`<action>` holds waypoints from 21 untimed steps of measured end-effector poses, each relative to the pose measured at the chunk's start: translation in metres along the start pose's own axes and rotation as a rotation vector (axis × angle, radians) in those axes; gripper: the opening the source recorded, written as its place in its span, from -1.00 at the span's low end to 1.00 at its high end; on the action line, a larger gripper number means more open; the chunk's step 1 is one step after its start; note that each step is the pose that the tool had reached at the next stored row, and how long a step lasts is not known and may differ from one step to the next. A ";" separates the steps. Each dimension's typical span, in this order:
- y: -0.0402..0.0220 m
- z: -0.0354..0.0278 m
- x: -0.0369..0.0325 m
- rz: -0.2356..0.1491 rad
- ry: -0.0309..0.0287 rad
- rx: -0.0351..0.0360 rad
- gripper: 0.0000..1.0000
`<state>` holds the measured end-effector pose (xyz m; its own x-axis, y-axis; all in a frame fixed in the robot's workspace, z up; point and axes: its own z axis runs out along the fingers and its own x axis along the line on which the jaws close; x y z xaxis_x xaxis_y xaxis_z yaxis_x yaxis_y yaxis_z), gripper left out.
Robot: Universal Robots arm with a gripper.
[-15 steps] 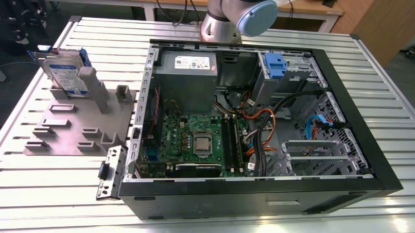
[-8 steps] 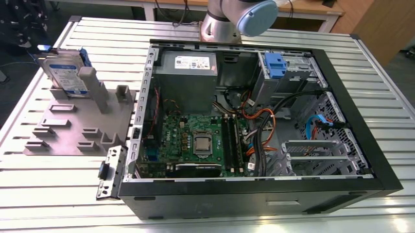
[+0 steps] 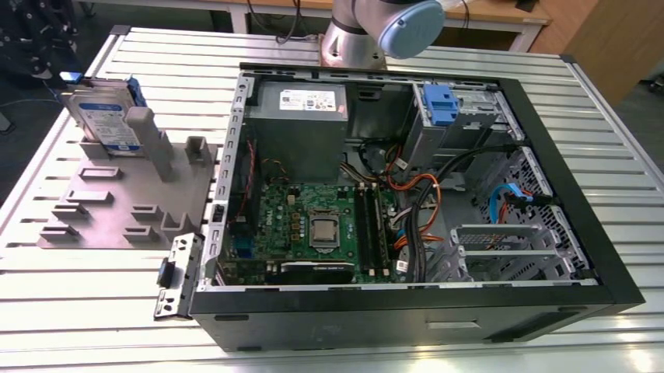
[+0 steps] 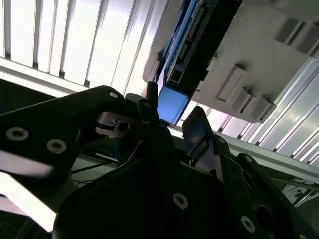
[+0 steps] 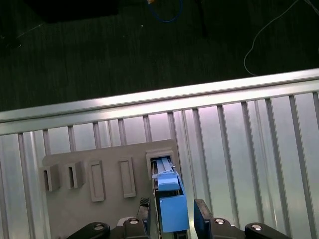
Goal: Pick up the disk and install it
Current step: 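Pick up the disk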
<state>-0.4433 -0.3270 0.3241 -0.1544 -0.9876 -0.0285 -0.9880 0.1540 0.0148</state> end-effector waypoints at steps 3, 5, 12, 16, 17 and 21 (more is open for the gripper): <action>0.0007 0.0032 0.0000 -0.002 -0.0001 0.0001 -0.05; 0.0014 0.0061 0.0001 -0.006 -0.0001 0.0000 -0.05; 0.0025 0.0148 0.0006 -0.023 -0.0004 0.0035 -0.05; 0.0025 0.0182 0.0007 -0.053 0.0000 0.0026 -0.05; 0.0025 0.0192 0.0007 -0.059 0.0001 0.0024 -0.05; 0.0027 0.0242 0.0007 -0.062 -0.0002 0.0023 -0.05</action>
<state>-0.4463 -0.3265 0.2999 -0.0924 -0.9953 -0.0295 -0.9957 0.0922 0.0108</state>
